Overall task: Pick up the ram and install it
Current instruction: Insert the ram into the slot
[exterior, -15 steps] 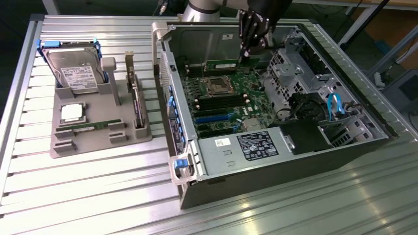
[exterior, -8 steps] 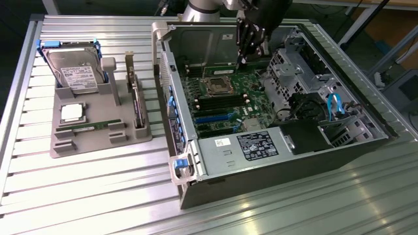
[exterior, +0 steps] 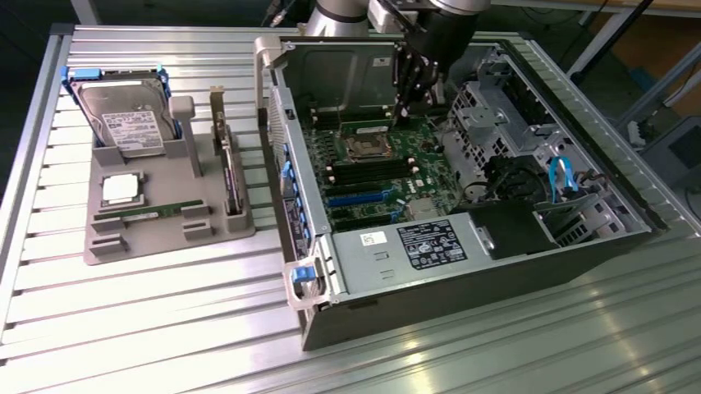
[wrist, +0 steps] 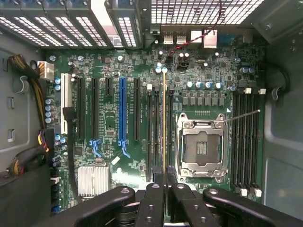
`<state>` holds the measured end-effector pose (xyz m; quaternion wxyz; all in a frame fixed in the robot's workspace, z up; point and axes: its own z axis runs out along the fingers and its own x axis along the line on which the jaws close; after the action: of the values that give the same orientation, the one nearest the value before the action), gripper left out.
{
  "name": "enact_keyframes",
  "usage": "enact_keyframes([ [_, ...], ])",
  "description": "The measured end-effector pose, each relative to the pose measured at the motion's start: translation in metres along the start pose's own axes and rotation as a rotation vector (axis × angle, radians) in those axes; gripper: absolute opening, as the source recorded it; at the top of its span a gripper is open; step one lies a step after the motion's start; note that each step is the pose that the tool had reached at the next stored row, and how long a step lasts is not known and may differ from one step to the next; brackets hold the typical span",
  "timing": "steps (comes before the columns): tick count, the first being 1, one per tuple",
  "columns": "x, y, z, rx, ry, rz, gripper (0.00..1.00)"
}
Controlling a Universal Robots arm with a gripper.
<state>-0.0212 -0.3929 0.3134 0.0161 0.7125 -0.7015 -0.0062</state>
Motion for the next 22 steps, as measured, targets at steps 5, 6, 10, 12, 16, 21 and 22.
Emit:
enact_keyframes([
  [5,0.000,-0.0002,0.0073,0.0000,-0.0001,0.000,0.12],
  [6,0.000,-0.0003,0.0092,0.0000,0.0001,0.000,0.12],
  [10,0.000,-0.0004,0.0147,0.0000,0.0000,0.000,0.12],
  [12,0.000,-0.0006,0.0180,0.0000,0.0001,0.000,0.12],
  [16,0.000,-0.0008,0.0242,0.0000,0.0000,0.000,0.12],
  [21,0.000,-0.0010,0.0317,0.0000,0.0000,0.000,0.12],
  [22,0.000,-0.0010,0.0335,0.0000,0.0000,0.000,0.12],
])
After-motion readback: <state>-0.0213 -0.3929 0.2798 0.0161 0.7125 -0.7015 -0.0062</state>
